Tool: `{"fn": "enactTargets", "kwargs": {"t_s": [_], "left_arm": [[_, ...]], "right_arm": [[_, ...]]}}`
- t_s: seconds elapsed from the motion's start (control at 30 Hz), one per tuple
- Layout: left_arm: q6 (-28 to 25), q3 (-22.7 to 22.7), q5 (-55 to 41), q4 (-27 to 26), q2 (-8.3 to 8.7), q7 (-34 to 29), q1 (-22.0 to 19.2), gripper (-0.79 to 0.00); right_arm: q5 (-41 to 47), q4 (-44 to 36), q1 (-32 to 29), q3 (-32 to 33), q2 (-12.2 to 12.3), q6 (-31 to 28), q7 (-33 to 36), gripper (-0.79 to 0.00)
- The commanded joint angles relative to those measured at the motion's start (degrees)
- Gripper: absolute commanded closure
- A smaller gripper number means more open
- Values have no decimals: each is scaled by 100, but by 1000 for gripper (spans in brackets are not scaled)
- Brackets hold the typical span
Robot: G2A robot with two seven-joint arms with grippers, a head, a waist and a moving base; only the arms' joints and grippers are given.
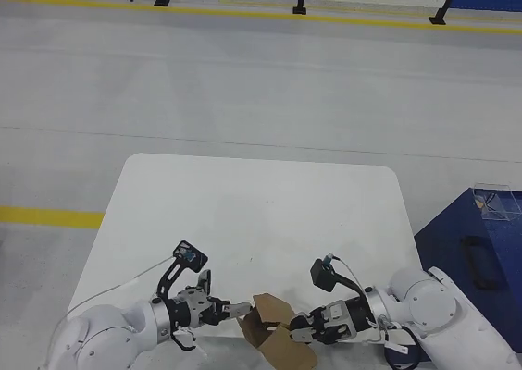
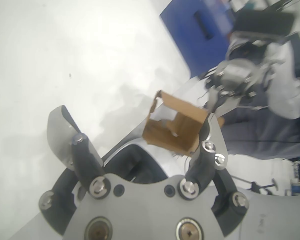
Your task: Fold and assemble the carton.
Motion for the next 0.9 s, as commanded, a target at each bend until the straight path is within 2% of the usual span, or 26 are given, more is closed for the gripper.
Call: {"fn": "enactTargets", "kwargs": {"t_s": [0.0, 0.17, 0.57, 0.87], "left_arm": [[25, 198, 441, -30, 11, -275, -107, -785], [125, 518, 594, 38, 19, -750, -318, -785], [205, 1283, 195, 722, -52, -975, -935, -785], [201, 1196, -349, 789, -16, -1227, -1132, -785]], "right_arm": [[2, -25, -18, 6, 10, -22, 16, 0], [15, -70, -35, 7, 33, -32, 8, 0], [-83, -167, -54, -115, 98, -83, -43, 0], [-121, -138, -36, -259, 130, -141, -102, 0]]}}
